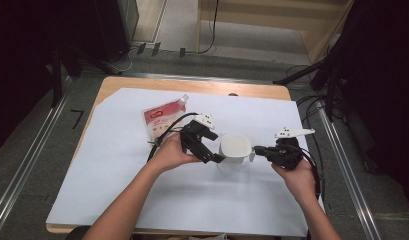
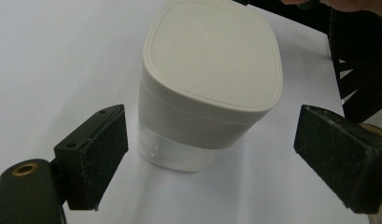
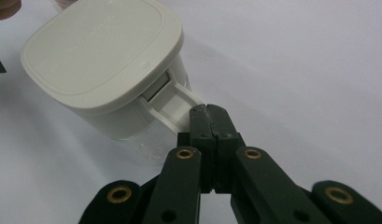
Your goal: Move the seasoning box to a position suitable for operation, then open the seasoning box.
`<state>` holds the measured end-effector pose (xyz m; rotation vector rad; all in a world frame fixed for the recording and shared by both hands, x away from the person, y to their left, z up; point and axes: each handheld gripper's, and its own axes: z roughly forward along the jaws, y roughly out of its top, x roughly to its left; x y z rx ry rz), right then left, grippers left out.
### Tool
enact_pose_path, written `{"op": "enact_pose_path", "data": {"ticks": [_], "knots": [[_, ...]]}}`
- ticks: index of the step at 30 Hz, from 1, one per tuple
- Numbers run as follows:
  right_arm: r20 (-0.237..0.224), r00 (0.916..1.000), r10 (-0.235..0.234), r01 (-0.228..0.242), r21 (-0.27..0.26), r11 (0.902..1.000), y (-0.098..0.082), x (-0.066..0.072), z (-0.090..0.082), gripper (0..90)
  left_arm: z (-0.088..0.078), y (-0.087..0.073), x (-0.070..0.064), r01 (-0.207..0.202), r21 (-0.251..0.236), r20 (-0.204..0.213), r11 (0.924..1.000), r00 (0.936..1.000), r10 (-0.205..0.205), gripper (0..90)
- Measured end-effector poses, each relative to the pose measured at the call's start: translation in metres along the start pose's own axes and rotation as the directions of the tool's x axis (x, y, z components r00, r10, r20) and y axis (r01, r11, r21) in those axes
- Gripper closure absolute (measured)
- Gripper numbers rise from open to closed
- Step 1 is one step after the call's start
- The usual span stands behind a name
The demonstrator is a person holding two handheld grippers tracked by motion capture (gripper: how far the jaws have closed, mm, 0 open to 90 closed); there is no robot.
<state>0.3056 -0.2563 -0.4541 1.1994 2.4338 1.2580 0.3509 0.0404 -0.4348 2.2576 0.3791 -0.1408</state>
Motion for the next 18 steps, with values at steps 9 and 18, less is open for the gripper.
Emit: {"op": "enact_pose_path", "data": {"ticks": [9, 18], "knots": [[0.001, 1.0, -0.004, 0.004, 0.0, 1.0, -0.001, 0.001, 0.0, 90.0, 0.018, 0.003, -0.001, -0.01, 0.02, -0.003, 0.9998, 0.9999, 0.01, 11.1], [0.008, 0.9999, -0.009, 0.009, 0.002, 1.0, -0.002, 0.002, 0.0, 90.0, 0.024, 0.003, 0.001, 0.002, 0.001, 0.005, 1.0, 1.0, -0.002, 13.9]]}}
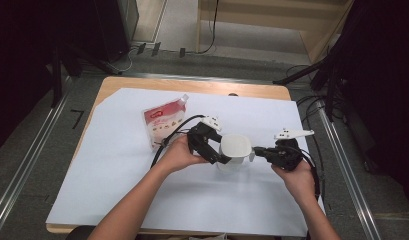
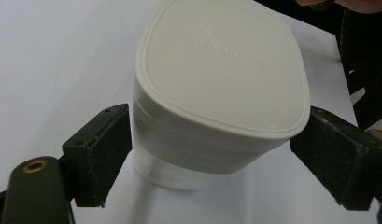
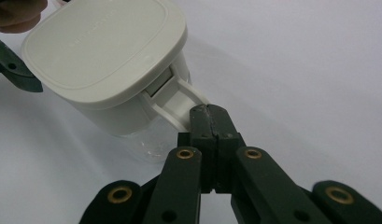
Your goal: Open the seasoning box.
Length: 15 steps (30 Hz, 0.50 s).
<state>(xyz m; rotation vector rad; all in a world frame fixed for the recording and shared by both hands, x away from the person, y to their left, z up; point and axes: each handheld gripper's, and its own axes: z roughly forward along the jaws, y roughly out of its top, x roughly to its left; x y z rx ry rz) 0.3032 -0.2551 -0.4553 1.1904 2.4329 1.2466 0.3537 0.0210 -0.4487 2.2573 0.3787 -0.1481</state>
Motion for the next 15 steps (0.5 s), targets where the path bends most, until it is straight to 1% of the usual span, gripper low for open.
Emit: {"op": "enact_pose_path", "data": {"ticks": [3, 6, 8, 11, 15], "knots": [[-0.001, 1.0, 0.001, -0.001, -0.004, 1.0, -0.0002, 0.0, 0.0003, 90.0, 0.0031, 0.001, -0.0004, -0.011, 0.013, -0.009, 0.9999, 0.9999, 0.011, 13.9], [0.002, 1.0, 0.003, -0.003, -0.004, 1.0, -0.0004, 0.0002, 0.0003, 90.0, 0.0038, 0.0015, -0.0006, -0.02, 0.017, -0.012, 0.9997, 0.9997, 0.02, 14.1], [0.004, 1.0, 0.007, -0.007, -0.004, 1.0, -0.0005, 0.0006, 0.0002, 90.0, 0.0033, 0.0022, -0.0031, -0.043, 0.025, -0.034, 0.9988, 0.9985, 0.044, 14.9], [0.006, 1.0, 0.002, -0.002, -0.004, 1.0, -0.0005, 0.0006, 0.0003, 90.0, 0.003, 0.0038, -0.0045, -0.038, 0.036, -0.043, 0.9986, 0.9983, 0.04, 15.4], [0.011, 0.9999, -0.001, 0.001, -0.004, 1.0, -0.0006, 0.0015, 0.0005, 90.0, 0.0024, 0.0053, -0.0055, -0.038, 0.053, -0.045, 0.9979, 0.9982, 0.04, 15.5]]}}
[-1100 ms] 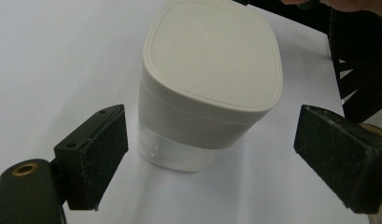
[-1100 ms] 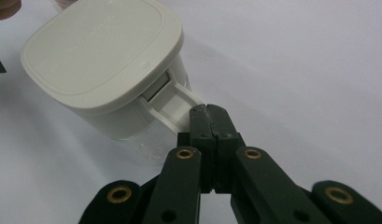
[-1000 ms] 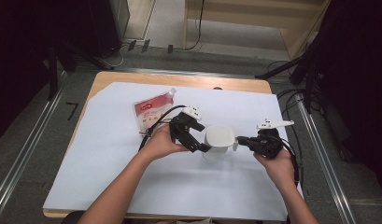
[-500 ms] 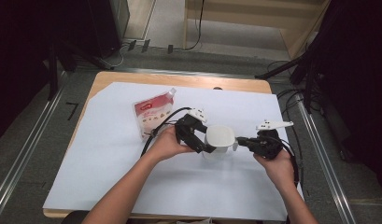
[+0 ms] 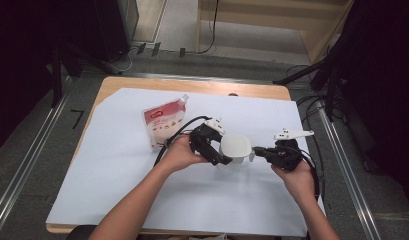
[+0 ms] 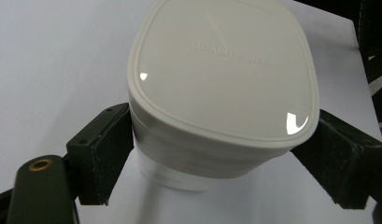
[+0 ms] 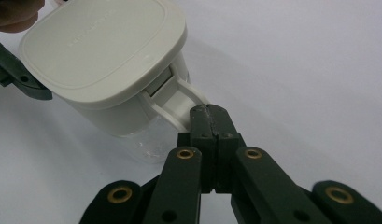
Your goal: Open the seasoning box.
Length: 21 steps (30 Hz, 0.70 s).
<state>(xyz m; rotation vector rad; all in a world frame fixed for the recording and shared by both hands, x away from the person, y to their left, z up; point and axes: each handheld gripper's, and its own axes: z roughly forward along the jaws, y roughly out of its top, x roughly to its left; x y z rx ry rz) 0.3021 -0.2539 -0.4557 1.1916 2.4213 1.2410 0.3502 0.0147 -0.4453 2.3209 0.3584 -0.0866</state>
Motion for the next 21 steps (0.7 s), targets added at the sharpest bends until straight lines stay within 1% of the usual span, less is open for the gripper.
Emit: {"op": "enact_pose_path", "data": {"ticks": [2, 4, 5, 6, 7, 9, 14, 15, 17, 21], "knots": [[0.0, 1.0, -0.004, 0.004, -0.001, 1.0, -0.0001, 0.0003, 0.0007, 90.0, -0.001, 0.0014, -0.0004, 0.004, 0.014, -0.005, 0.9999, 1.0, -0.004, 15.6], [0.008, 0.9998, -0.018, 0.018, 0.02, 0.9997, -0.0003, 0.0015, 0.0023, 90.0, -0.0014, 0.0017, -0.0009, 0.004, 0.013, -0.01, 0.9999, 0.9999, -0.004, 15.8], [0.016, 0.9996, -0.025, 0.025, 0.033, 0.9991, -0.0007, 0.0023, 0.0037, 90.0, -0.0029, 0.0026, -0.0014, -0.001, 0.028, -0.015, 0.9996, 0.9999, 0.002, 15.9], [0.02, 0.9996, -0.02, 0.019, 0.046, 0.9988, -0.0009, 0.0033, 0.0047, 90.0, -0.0033, 0.0028, -0.0014, -0.003, 0.032, -0.016, 0.9995, 0.9999, 0.004, 15.9], [0.021, 0.9995, -0.024, 0.023, 0.046, 0.9987, -0.0011, 0.0029, 0.0055, 90.0, -0.0037, 0.0029, -0.0018, -0.003, 0.03, -0.021, 0.9996, 0.9998, 0.004, 16.1], [0.01, 0.9999, -0.008, 0.008, 0.04, 0.9992, -0.001, 0.0016, 0.0061, 90.0, -0.0045, 0.003, -0.0014, -0.003, 0.03, -0.017, 0.9995, 0.9998, 0.004, 16.3], [0.01, 0.9999, -0.008, 0.008, 0.04, 0.9992, -0.0009, 0.0017, 0.0063, 90.0, -0.0058, 0.005, -0.0037, -0.012, 0.042, -0.038, 0.999, 0.9992, 0.014, 16.6], [0.01, 0.9999, -0.006, 0.005, 0.041, 0.9992, -0.0009, 0.0017, 0.0063, 90.0, -0.0067, 0.0055, -0.0035, -0.019, 0.043, -0.037, 0.9989, 0.9991, 0.021, 16.6], [0.01, 0.9999, -0.006, 0.006, 0.041, 0.9991, -0.001, 0.0017, 0.0063, 90.0, -0.0077, 0.0057, -0.0028, -0.009, 0.032, -0.025, 0.9994, 0.9996, 0.01, 16.6], [0.013, 0.9998, -0.013, 0.012, 0.041, 0.9991, -0.001, 0.0018, 0.0063, 90.0, -0.0079, 0.0062, -0.004, -0.011, 0.032, -0.028, 0.9994, 0.9995, 0.012, 16.8]]}}
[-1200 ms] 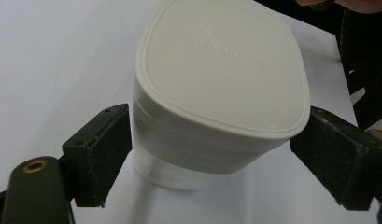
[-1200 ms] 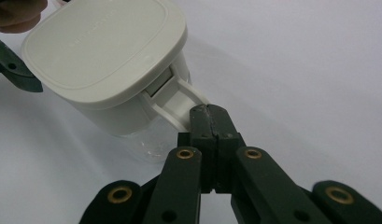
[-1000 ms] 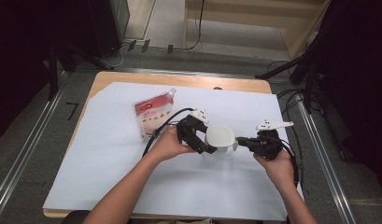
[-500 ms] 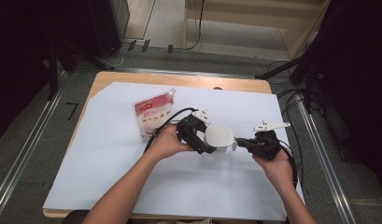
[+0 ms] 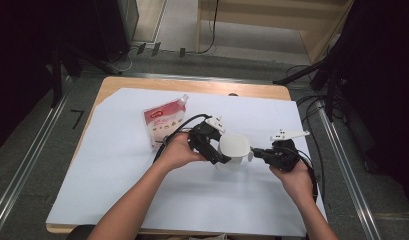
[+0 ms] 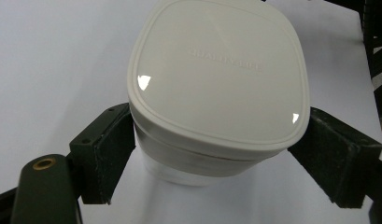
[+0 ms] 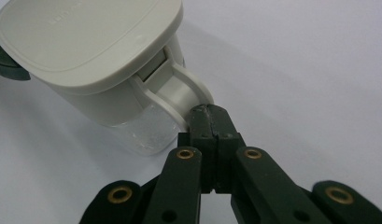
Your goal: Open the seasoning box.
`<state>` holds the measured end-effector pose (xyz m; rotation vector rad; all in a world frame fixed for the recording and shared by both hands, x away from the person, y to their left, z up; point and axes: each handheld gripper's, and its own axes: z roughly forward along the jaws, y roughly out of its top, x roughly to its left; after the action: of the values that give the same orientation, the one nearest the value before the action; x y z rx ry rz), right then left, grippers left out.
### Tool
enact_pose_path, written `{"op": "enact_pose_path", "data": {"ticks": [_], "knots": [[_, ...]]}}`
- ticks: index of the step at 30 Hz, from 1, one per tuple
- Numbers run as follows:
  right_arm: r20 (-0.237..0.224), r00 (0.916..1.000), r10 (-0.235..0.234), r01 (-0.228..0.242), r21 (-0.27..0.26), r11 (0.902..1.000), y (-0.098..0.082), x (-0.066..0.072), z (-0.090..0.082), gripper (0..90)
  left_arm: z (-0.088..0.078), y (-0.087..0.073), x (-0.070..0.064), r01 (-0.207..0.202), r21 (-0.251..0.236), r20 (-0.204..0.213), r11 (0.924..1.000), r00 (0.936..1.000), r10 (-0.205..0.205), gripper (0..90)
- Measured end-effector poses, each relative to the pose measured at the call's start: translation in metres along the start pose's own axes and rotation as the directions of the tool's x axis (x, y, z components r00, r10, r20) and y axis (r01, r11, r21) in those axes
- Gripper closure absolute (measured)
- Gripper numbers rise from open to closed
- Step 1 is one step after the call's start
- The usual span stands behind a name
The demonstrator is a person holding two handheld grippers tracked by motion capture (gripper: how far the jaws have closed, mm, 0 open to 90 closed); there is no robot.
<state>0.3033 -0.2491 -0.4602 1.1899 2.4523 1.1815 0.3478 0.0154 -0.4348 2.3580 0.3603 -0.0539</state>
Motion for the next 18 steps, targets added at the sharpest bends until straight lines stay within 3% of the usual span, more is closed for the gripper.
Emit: {"op": "enact_pose_path", "data": {"ticks": [12, 18], "knots": [[0.0, 1.0, 0.006, -0.006, -0.002, 1.0, -0.0002, 0.0001, -0.0001, 90.0, -0.0052, 0.0048, -0.0024, -0.019, -0.008, -0.016, 0.9998, 0.9997, 0.019, 17.8], [0.001, 1.0, 0.003, -0.003, -0.006, 1.0, 0.0, 0.0004, -0.0005, 90.0, -0.0057, 0.0072, -0.0052, -0.03, 0.011, -0.033, 0.9995, 0.999, 0.03, 18.3]]}}
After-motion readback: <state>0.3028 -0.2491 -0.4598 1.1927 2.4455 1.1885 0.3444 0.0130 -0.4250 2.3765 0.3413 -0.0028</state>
